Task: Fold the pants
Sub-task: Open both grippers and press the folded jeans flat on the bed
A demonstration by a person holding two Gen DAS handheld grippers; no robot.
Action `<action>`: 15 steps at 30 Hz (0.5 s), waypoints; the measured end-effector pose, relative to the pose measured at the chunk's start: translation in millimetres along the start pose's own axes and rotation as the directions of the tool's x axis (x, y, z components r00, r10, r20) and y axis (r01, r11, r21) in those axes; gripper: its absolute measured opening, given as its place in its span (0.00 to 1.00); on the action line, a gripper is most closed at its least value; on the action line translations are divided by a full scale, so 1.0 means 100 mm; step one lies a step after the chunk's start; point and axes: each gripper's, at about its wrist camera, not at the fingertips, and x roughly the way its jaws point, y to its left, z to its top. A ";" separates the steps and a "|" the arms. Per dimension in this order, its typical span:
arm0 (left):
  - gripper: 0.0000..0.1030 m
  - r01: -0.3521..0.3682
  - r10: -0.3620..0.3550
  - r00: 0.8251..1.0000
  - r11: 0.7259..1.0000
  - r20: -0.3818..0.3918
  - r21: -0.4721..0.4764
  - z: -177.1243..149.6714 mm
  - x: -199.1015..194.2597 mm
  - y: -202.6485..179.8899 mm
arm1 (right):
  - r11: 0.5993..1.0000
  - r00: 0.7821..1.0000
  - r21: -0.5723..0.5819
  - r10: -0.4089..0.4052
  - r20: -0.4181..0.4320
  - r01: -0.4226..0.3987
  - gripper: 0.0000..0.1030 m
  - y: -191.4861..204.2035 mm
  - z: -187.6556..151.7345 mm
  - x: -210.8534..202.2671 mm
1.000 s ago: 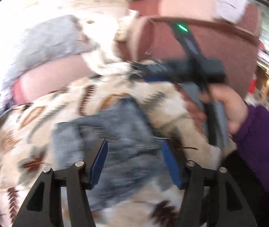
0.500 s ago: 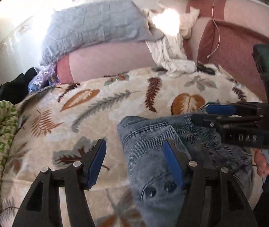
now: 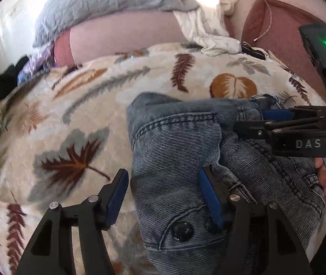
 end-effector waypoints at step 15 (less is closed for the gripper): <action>0.77 0.047 -0.047 0.999 0.996 -0.007 -0.081 0.01 -0.21 0.23 | 0.998 0.994 -0.035 -0.058 0.088 0.061 0.75 0.05 -0.10 -0.26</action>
